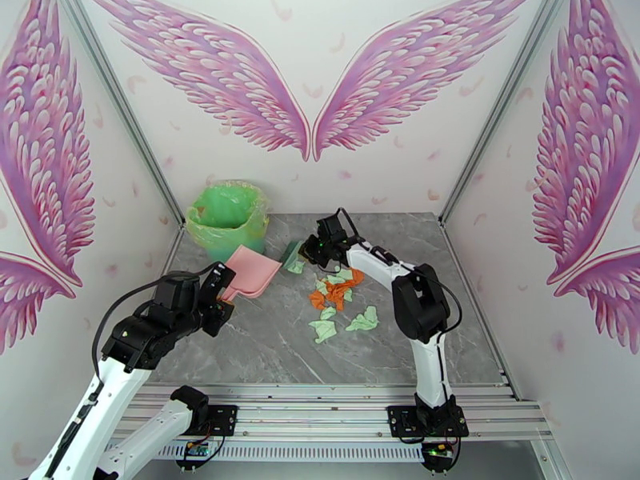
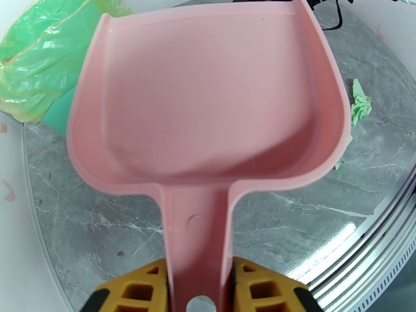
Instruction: Sweep away the paper scraps from the table
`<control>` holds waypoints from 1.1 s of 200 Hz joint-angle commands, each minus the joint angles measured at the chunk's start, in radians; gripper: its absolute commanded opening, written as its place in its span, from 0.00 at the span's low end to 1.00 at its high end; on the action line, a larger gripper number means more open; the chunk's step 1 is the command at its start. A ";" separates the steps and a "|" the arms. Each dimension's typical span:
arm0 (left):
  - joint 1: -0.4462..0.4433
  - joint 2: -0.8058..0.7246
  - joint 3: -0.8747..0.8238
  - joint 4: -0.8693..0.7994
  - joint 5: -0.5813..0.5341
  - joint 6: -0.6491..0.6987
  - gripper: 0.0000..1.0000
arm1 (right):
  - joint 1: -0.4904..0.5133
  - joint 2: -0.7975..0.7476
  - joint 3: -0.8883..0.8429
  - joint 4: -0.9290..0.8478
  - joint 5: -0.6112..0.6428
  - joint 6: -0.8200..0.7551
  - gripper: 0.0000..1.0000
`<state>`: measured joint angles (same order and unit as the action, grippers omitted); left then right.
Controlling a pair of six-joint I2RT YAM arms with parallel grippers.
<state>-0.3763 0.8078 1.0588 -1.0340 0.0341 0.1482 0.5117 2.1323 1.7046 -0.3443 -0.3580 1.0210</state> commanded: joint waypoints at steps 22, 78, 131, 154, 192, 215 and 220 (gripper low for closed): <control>-0.006 -0.003 -0.036 0.045 0.018 -0.007 0.00 | -0.004 -0.044 -0.083 0.043 0.003 0.003 0.00; -0.016 0.035 -0.068 0.058 0.033 -0.015 0.00 | -0.044 -0.217 -0.366 0.097 -0.025 -0.040 0.00; -0.064 0.053 -0.111 0.076 0.015 -0.033 0.00 | -0.062 -0.411 -0.567 0.044 -0.001 -0.127 0.00; -0.086 0.065 -0.119 0.085 0.005 -0.035 0.00 | -0.084 -0.492 -0.647 0.035 -0.006 -0.154 0.00; -0.137 0.105 -0.111 0.080 0.000 -0.036 0.00 | -0.128 -0.682 -0.720 -0.013 0.009 -0.214 0.00; -0.168 0.114 -0.110 0.079 0.001 -0.037 0.00 | -0.143 -0.793 -0.678 -0.119 -0.007 -0.317 0.00; -0.174 0.115 -0.109 0.077 0.001 -0.037 0.00 | -0.143 -0.814 -0.660 -0.160 -0.005 -0.346 0.00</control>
<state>-0.5247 0.9180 0.9478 -0.9695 0.0368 0.1200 0.3779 1.4326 0.9909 -0.3782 -0.3656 0.8127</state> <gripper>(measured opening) 0.282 0.129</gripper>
